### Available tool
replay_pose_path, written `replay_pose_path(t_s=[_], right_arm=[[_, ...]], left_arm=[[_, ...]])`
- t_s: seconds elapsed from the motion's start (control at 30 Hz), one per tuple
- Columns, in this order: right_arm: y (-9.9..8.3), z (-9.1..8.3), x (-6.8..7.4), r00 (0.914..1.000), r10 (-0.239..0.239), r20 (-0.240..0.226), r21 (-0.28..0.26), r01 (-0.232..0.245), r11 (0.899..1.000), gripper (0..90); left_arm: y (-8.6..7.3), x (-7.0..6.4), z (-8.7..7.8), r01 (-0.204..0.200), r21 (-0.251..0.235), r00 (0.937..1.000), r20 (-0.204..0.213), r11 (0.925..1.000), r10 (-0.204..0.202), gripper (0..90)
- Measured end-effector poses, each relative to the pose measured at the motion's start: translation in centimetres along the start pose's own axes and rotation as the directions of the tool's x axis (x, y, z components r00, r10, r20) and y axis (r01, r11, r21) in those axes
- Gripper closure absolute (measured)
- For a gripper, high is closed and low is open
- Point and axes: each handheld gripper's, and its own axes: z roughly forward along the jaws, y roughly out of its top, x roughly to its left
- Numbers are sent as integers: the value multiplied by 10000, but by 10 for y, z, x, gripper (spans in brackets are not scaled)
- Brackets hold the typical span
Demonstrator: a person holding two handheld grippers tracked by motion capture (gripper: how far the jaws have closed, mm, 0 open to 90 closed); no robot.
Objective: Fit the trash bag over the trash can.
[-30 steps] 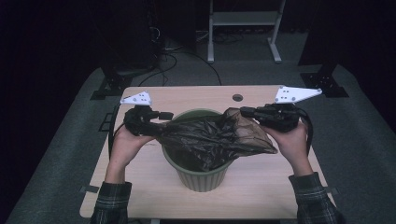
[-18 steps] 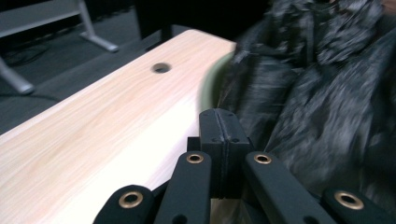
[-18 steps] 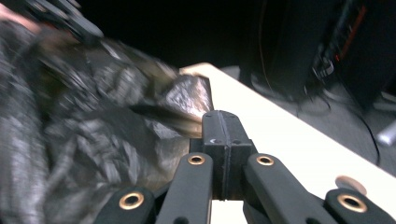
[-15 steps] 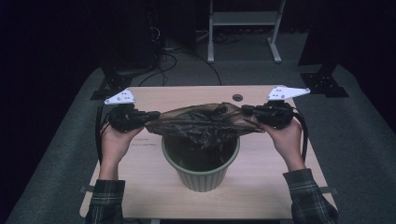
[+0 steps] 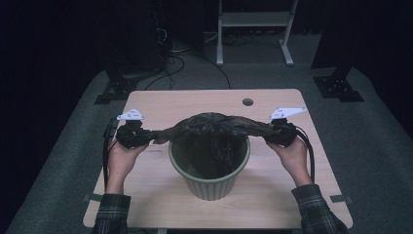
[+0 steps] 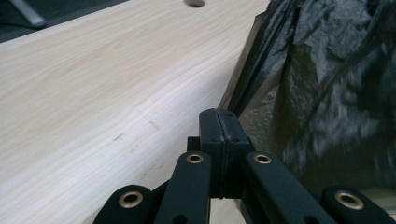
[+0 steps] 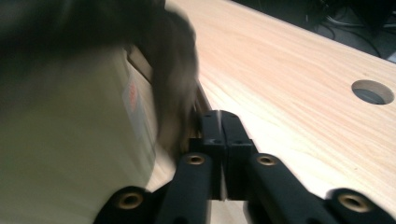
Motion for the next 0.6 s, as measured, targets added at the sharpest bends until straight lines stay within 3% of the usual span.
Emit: replay_pose_path(t_s=[0.07, 0.17, 0.27, 0.37, 0.47, 0.5, 0.6], right_arm=[[1, -14, -4, 9994, 278, 187, -446, -269, 9986, 764], [12, -54, -8, 9986, 478, 203, -1455, -444, 9884, 700], [28, -83, 1, 9996, -56, 280, -1993, 110, 9799, 660], [45, -101, 15, 9986, -476, -214, -2381, 411, 9704, 619], [53, -99, 33, 9885, -1085, -1055, -2331, 815, 9690, 573], [53, -93, 43, 9743, -1402, -1761, -2317, 974, 9679, 561], [50, -80, 54, 9530, -1643, -2545, -2028, 1135, 9726, 546]], left_arm=[[0, 0, -2, -29, -73, 10000, 50, 10000, 29, 900], [1, -1, -5, -94, -207, 9998, 190, 9997, 98, 900], [2, -2, -4, -95, -193, 9997, 215, 9998, 99, 900], [2, -3, -4, -100, -206, 9996, 269, 9997, 105, 900], [2, -5, -4, -153, -214, 9994, 314, 9997, 159, 900], [2, -4, -4, -157, -206, 9994, 314, 9997, 163, 900], [2, -4, -5, -124, -216, 9993, 361, 9997, 132, 900]])
